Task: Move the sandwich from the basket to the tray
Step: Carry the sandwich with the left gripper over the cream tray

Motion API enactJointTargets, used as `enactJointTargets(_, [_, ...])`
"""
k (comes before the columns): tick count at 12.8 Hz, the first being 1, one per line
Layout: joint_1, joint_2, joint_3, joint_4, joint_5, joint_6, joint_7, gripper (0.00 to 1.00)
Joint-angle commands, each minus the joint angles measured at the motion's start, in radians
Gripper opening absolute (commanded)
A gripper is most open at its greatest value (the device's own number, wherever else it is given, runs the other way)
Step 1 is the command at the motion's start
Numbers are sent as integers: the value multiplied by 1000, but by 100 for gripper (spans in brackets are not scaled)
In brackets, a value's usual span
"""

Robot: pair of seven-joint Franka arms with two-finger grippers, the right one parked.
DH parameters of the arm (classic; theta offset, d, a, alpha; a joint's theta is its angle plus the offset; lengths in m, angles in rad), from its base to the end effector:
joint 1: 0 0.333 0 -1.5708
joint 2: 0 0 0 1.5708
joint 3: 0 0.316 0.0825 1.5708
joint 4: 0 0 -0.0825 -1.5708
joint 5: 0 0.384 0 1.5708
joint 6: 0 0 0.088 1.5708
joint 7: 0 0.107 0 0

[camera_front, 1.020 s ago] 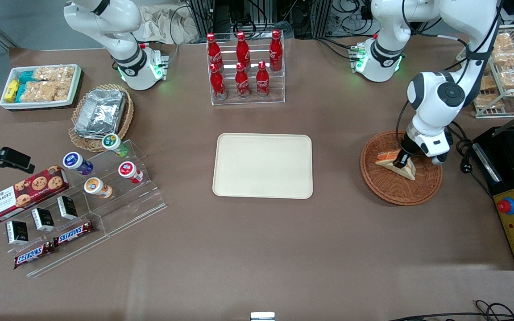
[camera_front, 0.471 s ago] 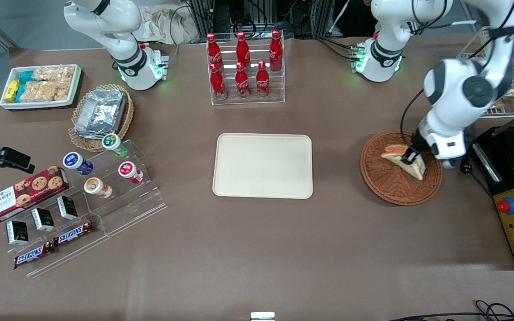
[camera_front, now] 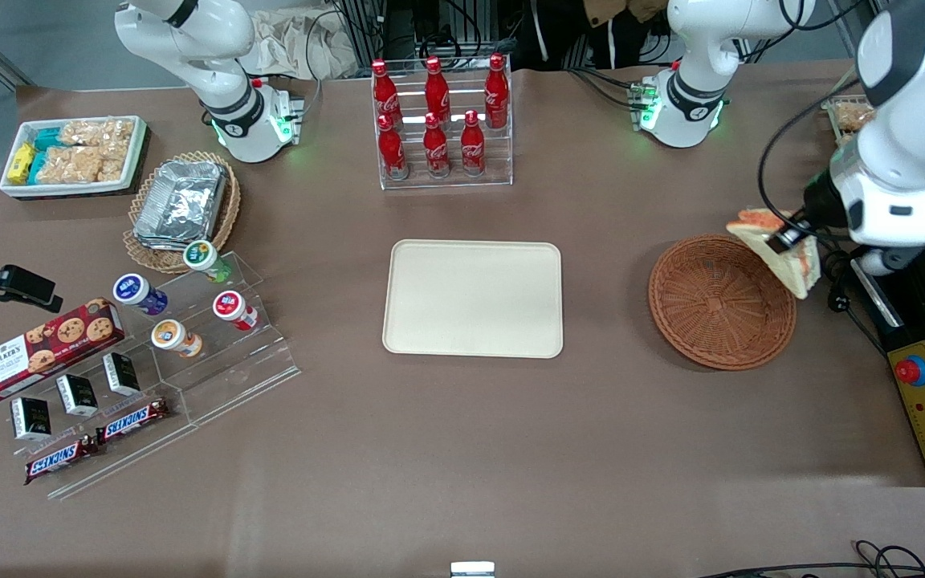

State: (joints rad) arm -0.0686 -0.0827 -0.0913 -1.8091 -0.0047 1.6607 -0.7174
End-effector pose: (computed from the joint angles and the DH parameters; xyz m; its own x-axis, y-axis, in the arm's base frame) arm 0.5221 -0.0863 0.5640 0.8464 0.5303 -0.0478 0.5286 -0.8477 -0.0456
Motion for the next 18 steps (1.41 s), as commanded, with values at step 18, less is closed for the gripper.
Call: enactJointTargets(18, [-65, 282, -449, -386, 172, 838, -14, 0])
